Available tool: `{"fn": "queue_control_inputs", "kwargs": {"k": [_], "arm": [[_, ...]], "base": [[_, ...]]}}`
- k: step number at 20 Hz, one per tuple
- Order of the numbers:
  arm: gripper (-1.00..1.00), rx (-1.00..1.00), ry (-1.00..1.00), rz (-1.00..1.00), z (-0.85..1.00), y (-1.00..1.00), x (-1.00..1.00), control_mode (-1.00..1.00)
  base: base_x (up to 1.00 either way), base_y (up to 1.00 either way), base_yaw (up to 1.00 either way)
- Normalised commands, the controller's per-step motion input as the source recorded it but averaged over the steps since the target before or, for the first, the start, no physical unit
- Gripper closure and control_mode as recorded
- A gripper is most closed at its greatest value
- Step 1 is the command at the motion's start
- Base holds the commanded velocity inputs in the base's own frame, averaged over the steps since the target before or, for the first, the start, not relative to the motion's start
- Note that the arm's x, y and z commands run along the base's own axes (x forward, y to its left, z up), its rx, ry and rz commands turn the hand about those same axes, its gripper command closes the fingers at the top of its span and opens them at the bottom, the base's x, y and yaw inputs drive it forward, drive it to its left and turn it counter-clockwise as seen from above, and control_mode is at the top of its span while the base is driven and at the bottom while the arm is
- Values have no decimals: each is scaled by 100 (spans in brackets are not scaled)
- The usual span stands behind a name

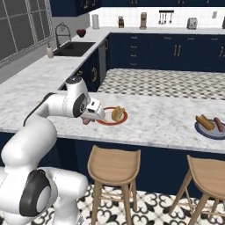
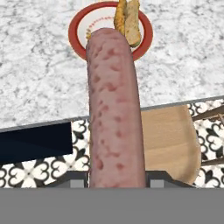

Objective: Place one bun and one sausage from the bowl on each plate.

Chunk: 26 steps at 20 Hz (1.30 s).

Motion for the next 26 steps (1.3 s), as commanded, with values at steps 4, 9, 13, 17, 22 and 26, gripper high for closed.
{"fn": "queue_control_inputs", "kwargs": {"k": [4,9,13,17,22,26], "arm": [[100,0,0,0,0,0,0,100],[100,0,0,0,0,0,0,100],[100,0,0,0,-2,0,22,-100],[100,0,2,1,-18,0,100,-100],[100,0,2,0,-42,0,100,-100],[100,0,0,0,-64,-3,90,-100]], "base": [[45,4,1],[52,-3,7],[46,0,3],[0,0,0],[0,0,0],[0,0,0]]}}
